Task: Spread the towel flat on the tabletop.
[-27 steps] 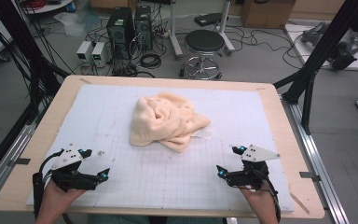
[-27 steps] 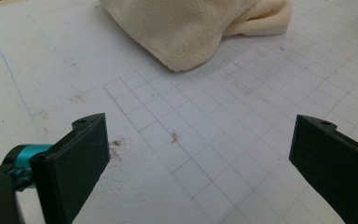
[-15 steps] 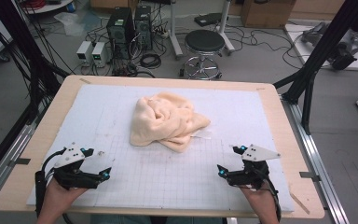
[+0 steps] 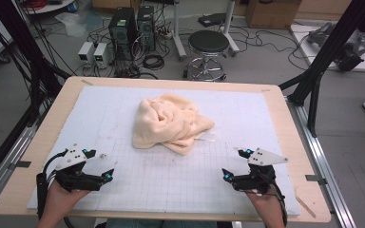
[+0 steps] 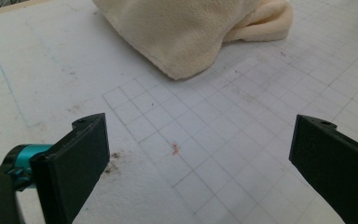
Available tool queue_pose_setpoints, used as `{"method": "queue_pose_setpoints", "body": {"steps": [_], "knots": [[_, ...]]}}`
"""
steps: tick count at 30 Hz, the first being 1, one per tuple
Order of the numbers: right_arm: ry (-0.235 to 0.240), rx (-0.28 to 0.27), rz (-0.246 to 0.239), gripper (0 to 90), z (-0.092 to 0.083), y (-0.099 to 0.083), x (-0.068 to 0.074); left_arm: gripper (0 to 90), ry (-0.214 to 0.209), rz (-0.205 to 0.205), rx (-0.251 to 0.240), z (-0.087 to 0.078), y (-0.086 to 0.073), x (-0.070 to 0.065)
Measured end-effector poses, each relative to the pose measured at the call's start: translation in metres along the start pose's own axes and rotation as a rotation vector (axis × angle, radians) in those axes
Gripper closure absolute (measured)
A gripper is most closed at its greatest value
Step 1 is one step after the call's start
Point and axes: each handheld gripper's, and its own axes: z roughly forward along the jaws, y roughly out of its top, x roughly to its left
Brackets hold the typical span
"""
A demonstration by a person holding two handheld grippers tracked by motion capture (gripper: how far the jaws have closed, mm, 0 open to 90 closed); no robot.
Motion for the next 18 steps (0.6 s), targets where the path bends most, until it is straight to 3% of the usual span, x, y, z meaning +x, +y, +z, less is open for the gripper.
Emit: {"method": "queue_pose_setpoints", "body": {"steps": [6, 12, 15, 18], "knots": [[0.030, 0.024, -0.029, 11.1, 0.013, 0.021, -0.010, 7.5, -0.024, 0.023, -0.004, 0.013, 0.014, -0.002], [0.041, 0.031, -0.080, 11.8, 0.038, 0.051, -0.021, 10.4, -0.046, 0.047, 0.015, 0.037, 0.034, -0.002], [0.073, 0.019, -0.094, 17.5, 0.052, 0.068, -0.025, 12.9, -0.043, 0.066, 0.031, 0.061, 0.048, 0.002], [0.118, 0.029, -0.106, 24.3, 0.074, 0.081, -0.029, 25.8, -0.050, 0.072, 0.038, 0.073, 0.051, 0.003]]}}
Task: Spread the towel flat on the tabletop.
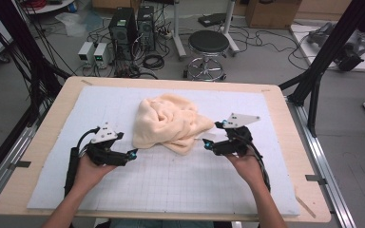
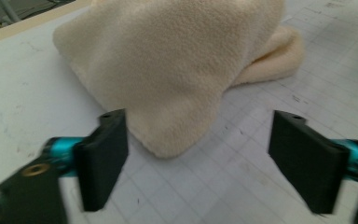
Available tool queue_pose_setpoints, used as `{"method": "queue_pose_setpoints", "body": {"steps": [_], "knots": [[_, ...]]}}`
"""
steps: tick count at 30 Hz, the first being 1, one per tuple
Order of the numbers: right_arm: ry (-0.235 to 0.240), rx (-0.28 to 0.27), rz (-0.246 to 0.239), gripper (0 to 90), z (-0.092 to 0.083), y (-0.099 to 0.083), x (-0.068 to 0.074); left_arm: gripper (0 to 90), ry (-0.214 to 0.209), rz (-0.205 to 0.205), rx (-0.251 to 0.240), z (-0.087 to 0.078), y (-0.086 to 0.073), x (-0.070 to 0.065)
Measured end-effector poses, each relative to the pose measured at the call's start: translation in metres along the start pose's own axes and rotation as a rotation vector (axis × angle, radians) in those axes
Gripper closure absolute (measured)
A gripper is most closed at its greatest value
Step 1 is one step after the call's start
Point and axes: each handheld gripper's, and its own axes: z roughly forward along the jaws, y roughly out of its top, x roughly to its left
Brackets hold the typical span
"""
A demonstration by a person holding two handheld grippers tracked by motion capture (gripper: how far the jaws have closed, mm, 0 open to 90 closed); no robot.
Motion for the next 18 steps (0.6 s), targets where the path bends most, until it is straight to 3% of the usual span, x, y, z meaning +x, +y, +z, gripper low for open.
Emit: {"method": "queue_pose_setpoints", "body": {"steps": [1, 2, 3, 5, 10, 11, 12, 14, 16, 18], "knots": [[0.015, 0.022, -0.010, 26.6, 0.009, 0.003, -0.001, 29.2, 0.003, -0.004, 0.008, 0.014, 0.002, 0.003], [0.018, 0.043, -0.033, 29.0, 0.018, 0.005, -0.001, 30.1, 0.003, -0.004, 0.008, 0.014, 0.002, 0.003], [0.030, 0.050, -0.048, 33.9, 0.027, 0.006, -0.002, 31.7, -0.023, -0.038, 0.034, 0.027, 0.001, 0.007], [0.042, 0.060, -0.071, 38.9, 0.043, 0.004, -0.003, 36.8, -0.044, -0.070, 0.051, 0.039, 0.001, 0.009], [0.032, 0.163, -0.035, 49.1, 0.078, -0.013, -0.016, 54.3, -0.047, -0.067, 0.082, 0.054, -0.001, 0.011], [0.032, 0.163, -0.035, 49.1, 0.078, -0.013, -0.016, 54.3, -0.045, -0.057, 0.090, 0.057, -0.001, 0.011], [0.019, 0.168, -0.038, 57.6, 0.085, -0.016, -0.017, 67.9, -0.042, -0.045, 0.108, 0.063, -0.003, 0.011], [0.016, 0.164, -0.039, 67.7, 0.087, -0.016, -0.018, 78.5, -0.038, -0.040, 0.107, 0.064, -0.003, 0.013], [0.030, 0.177, -0.046, 80.5, 0.086, -0.016, -0.021, 82.1, -0.039, -0.048, 0.100, 0.063, -0.003, 0.013], [0.041, 0.183, -0.039, 83.4, 0.084, -0.015, -0.021, 82.9, -0.026, -0.043, 0.089, 0.057, 0.000, 0.014]]}}
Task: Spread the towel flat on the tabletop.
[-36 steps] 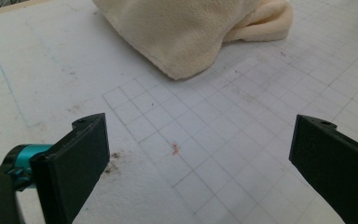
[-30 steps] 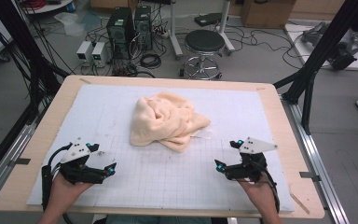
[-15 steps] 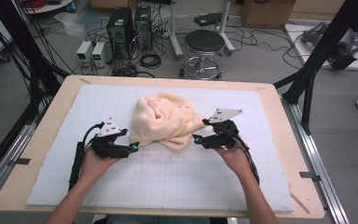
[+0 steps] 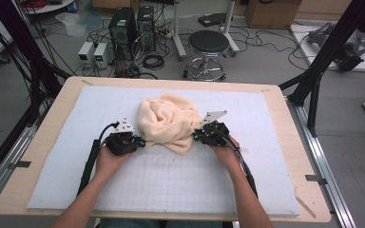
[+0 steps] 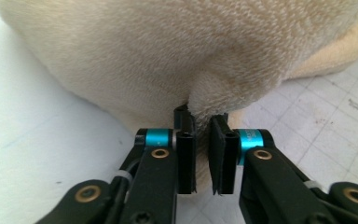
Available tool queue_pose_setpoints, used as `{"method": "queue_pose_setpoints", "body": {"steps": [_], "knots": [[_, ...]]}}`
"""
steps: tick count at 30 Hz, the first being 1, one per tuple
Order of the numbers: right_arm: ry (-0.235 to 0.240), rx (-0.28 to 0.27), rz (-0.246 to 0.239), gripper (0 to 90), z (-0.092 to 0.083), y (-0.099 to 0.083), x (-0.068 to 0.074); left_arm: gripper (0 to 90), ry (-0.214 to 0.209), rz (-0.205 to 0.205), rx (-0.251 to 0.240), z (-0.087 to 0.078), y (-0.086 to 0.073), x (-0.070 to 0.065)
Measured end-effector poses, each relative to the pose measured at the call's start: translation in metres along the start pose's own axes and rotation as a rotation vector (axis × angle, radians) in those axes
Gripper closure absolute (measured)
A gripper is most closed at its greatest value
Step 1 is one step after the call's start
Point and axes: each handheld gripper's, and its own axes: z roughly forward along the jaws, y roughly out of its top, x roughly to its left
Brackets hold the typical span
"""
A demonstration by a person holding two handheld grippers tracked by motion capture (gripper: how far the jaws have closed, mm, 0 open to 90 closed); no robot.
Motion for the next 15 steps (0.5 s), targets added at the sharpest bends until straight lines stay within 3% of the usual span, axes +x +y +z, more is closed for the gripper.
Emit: {"method": "queue_pose_setpoints", "body": {"steps": [2, 3, 4, 5, 6, 7, 8, 9, 12, 14, 15], "knots": [[0.014, -0.019, -0.020, 85.5, -0.017, 0.006, 0.007, 83.5, 0.009, 0.006, -0.044, -0.021, 0.006, 0.001], [0.013, -0.028, -0.032, 85.5, -0.024, 0.009, 0.010, 83.6, 0.009, 0.006, -0.044, -0.021, 0.006, 0.001], [0.015, -0.037, -0.044, 85.6, -0.031, 0.011, 0.014, 83.6, 0.010, 0.004, -0.070, -0.037, 0.012, 0.002], [0.015, -0.044, -0.053, 85.6, -0.037, 0.013, 0.017, 83.6, 0.010, 0.004, -0.070, -0.037, 0.012, 0.002], [0.011, -0.051, -0.075, 85.6, -0.047, 0.016, 0.023, 83.6, 0.018, 0.014, -0.104, -0.058, 0.020, 0.002], [0.013, -0.053, -0.090, 85.6, -0.053, 0.017, 0.027, 83.6, 0.018, 0.014, -0.104, -0.058, 0.020, 0.002], [0.015, -0.065, -0.101, 85.6, -0.064, 0.018, 0.034, 83.6, 0.025, 0.035, -0.143, -0.083, 0.031, 0.001], [0.015, -0.065, -0.101, 85.6, -0.064, 0.018, 0.034, 83.6, 0.025, 0.035, -0.143, -0.083, 0.031, 0.001], [0.015, -0.092, -0.134, 85.6, -0.092, 0.019, 0.051, 83.6, 0.025, 0.049, -0.194, -0.114, 0.047, 0.000], [0.038, -0.120, -0.145, 85.6, -0.118, 0.017, 0.066, 83.6, 0.023, 0.088, -0.204, -0.134, 0.061, -0.004], [0.048, -0.132, -0.145, 85.6, -0.124, 0.016, 0.070, 83.7, 0.023, 0.088, -0.204, -0.134, 0.061, -0.004]]}}
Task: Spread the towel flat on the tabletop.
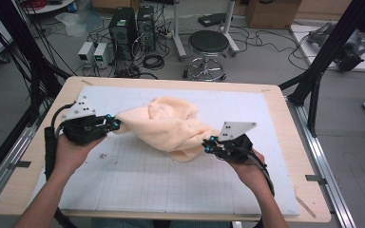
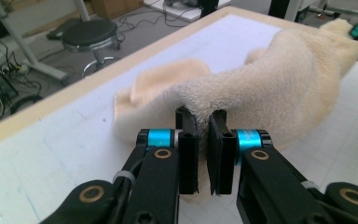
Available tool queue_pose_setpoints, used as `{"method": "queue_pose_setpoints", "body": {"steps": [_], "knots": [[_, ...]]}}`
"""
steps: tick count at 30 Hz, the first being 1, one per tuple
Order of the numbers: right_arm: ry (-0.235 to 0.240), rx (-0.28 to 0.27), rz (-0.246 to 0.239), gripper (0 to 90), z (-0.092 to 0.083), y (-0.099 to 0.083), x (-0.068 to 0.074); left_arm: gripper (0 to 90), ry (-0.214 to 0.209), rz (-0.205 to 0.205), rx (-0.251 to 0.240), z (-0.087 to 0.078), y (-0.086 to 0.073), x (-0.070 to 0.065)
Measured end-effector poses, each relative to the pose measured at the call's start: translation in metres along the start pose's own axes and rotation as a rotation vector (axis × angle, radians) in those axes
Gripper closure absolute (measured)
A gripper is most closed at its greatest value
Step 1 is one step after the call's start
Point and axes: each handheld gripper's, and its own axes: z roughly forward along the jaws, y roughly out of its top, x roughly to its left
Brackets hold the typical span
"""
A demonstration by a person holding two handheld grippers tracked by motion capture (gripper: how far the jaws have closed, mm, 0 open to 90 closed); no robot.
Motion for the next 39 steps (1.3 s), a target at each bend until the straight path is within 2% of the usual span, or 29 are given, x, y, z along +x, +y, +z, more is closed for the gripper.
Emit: {"method": "queue_pose_setpoints", "body": {"steps": [3, 4, 5, 7, 8, 9, 10, 11, 13, 14, 15, 16, 19, 21, 22, 23, 24, 26, 27, 29, 30, 31, 32, 33, 34, 35, 36, 38, 39], "knots": [[0.026, -0.013, 0.001, 85.4, -0.017, 0.003, 0.009, 83.6, 0.000, 0.029, -0.003, -0.003, 0.015, -0.001], [0.018, -0.004, 0.002, 85.3, -0.017, 0.003, 0.009, 83.6, 0.015, 0.031, 0.019, 0.009, 0.017, 0.003], [0.001, 0.013, 0.003, 85.3, -0.016, 0.002, 0.006, 83.6, 0.015, 0.031, 0.019, 0.009, 0.017, 0.003], [-0.019, 0.032, 0.017, 85.2, -0.012, -0.001, 0.000, 83.6, 0.049, -0.007, 0.077, 0.035, 0.013, 0.015], [-0.045, 0.049, 0.070, 85.1, -0.001, -0.010, -0.016, 83.1, 0.066, -0.042, 0.101, 0.049, 0.009, 0.022], [-0.056, 0.048, 0.109, 85.0, 0.006, -0.016, -0.025, 82.0, 0.073, -0.128, 0.148, 0.073, -0.002, 0.036], [-0.056, 0.048, 0.109, 85.0, 0.006, -0.016, -0.025, 79.7, 0.073, -0.128, 0.148, 0.073, -0.002, 0.036], [-0.076, 0.094, 0.175, 83.9, 0.022, -0.028, -0.045, 74.2, 0.079, -0.188, 0.194, 0.091, -0.013, 0.046], [-0.084, 0.111, 0.192, 83.1, 0.027, -0.032, -0.051, 68.9, 0.073, -0.193, 0.208, 0.096, -0.018, 0.048], [-0.086, 0.129, 0.225, 80.8, 0.038, -0.041, -0.066, 62.7, 0.061, -0.179, 0.212, 0.097, -0.021, 0.049], [-0.086, 0.129, 0.225, 80.8, 0.038, -0.041, -0.066, 62.7, 0.056, -0.161, 0.215, 0.096, -0.022, 0.048], [-0.101, 0.128, 0.235, 75.6, 0.041, -0.047, -0.075, 58.6, 0.057, -0.151, 0.200, 0.092, -0.023, 0.046], [-0.094, 0.095, 0.260, 70.7, 0.037, -0.050, -0.080, 55.5, 0.042, -0.150, 0.143, 0.075, -0.024, 0.045], [-0.084, 0.082, 0.252, 68.5, 0.033, -0.049, -0.079, 54.4, 0.045, -0.146, 0.122, 0.063, -0.026, 0.044], [-0.053, 0.066, 0.231, 66.0, 0.027, -0.046, -0.070, 52.5, 0.035, -0.152, 0.106, 0.058, -0.028, 0.042], [-0.052, 0.064, 0.207, 65.4, 0.023, -0.044, -0.065, 51.0, 0.028, -0.149, 0.105, 0.053, -0.030, 0.039], [-0.052, 0.064, 0.207, 65.4, 0.023, -0.044, -0.065, 51.0, 0.015, -0.141, 0.088, 0.048, -0.033, 0.033], [-0.040, 0.048, 0.161, 63.5, 0.016, -0.046, -0.044, 51.0, -0.039, -0.107, 0.061, 0.041, -0.046, 0.013], [-0.040, 0.048, 0.161, 63.5, 0.016, -0.046, -0.044, 51.0, -0.039, -0.107, 0.061, 0.041, -0.046, 0.013], [-0.025, 0.067, 0.131, 61.1, 0.016, -0.052, -0.034, 51.0, -0.129, -0.105, 0.054, 0.043, -0.061, -0.002], [-0.020, 0.074, 0.136, 59.9, 0.017, -0.056, -0.029, 50.0, -0.178, -0.096, 0.075, 0.047, -0.067, -0.007], [-0.003, 0.075, 0.146, 59.0, 0.019, -0.060, -0.026, 48.9, -0.199, -0.087, 0.098, 0.051, -0.073, -0.011], [0.025, 0.091, 0.135, 57.9, 0.026, -0.069, -0.020, 46.6, -0.197, -0.071, 0.121, 0.057, -0.079, -0.015], [0.034, 0.115, 0.134, 57.4, 0.031, -0.072, -0.018, 45.6, -0.187, -0.082, 0.150, 0.069, -0.086, -0.017], [0.034, 0.115, 0.134, 57.4, 0.031, -0.072, -0.018, 45.5, -0.187, -0.082, 0.150, 0.069, -0.086, -0.017], [0.063, 0.164, 0.131, 57.0, 0.044, -0.077, -0.016, 45.8, -0.178, -0.081, 0.190, 0.081, -0.089, -0.017], [0.072, 0.185, 0.122, 57.3, 0.049, -0.078, -0.015, 47.0, -0.178, -0.081, 0.190, 0.081, -0.089, -0.017], [0.093, 0.214, 0.107, 62.4, 0.058, -0.079, -0.014, 55.8, -0.120, -0.040, 0.225, 0.094, -0.088, -0.019], [0.093, 0.214, 0.107, 62.4, 0.058, -0.079, -0.014, 55.8, -0.106, -0.043, 0.221, 0.097, -0.088, -0.019]]}}
